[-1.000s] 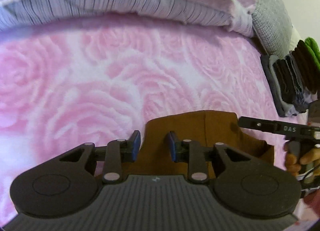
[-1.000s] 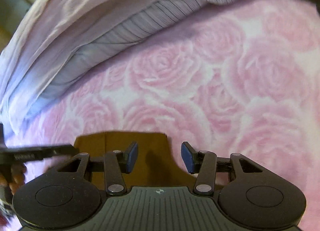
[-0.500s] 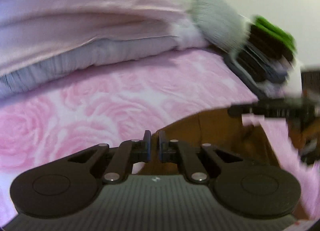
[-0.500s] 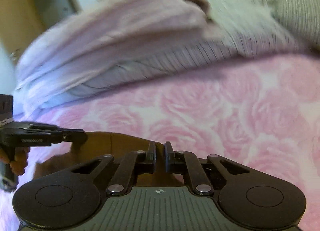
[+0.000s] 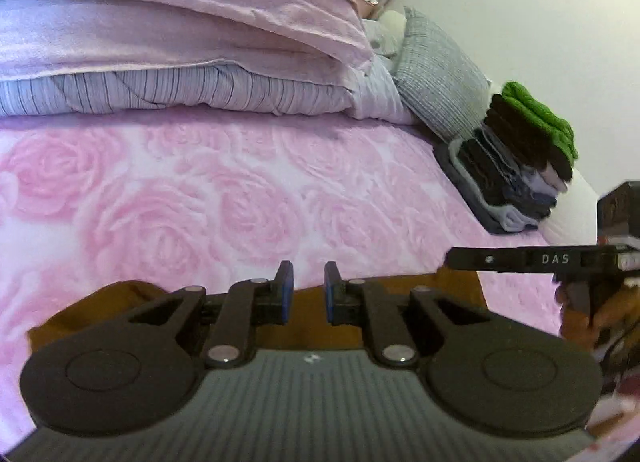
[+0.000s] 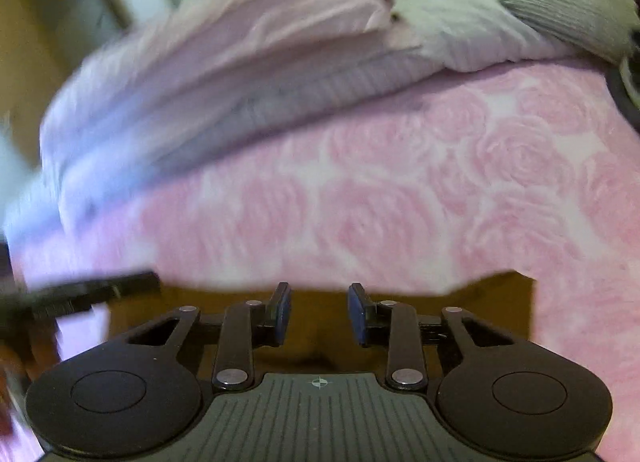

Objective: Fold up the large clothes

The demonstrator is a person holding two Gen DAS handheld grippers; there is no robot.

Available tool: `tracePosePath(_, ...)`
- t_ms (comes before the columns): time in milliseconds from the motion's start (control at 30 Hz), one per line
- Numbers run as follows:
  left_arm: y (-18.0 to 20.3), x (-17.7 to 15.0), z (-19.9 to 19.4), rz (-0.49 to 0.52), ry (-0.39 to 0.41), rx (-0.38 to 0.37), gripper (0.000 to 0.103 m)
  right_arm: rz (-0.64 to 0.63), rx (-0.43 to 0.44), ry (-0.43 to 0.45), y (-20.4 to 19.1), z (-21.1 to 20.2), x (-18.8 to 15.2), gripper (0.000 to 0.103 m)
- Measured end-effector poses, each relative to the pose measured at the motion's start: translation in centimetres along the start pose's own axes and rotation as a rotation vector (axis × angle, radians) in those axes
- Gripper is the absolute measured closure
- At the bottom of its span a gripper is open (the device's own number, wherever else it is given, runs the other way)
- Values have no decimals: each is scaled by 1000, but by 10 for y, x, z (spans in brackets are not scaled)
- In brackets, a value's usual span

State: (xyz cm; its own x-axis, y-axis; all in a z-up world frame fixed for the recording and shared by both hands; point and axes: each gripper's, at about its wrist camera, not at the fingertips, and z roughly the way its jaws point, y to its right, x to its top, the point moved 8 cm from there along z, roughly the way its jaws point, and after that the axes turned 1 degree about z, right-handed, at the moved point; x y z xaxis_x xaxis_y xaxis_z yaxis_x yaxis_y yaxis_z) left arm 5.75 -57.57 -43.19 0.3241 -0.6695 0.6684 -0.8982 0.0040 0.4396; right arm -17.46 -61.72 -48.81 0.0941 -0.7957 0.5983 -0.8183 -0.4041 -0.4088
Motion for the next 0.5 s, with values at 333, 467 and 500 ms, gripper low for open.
tracePosePath(333,17,-45,9,134,-85,159,92,-300,-219,-83,-16,21,-66,83)
tracePosePath(467,35,-55,-40,106,-26,150,92,-229,-256,-46,-20,-23,-75,74)
tracePosePath(500,37,-66,-51,121,-38,155,92,-219,-275,-56,-19,-35,-85,73)
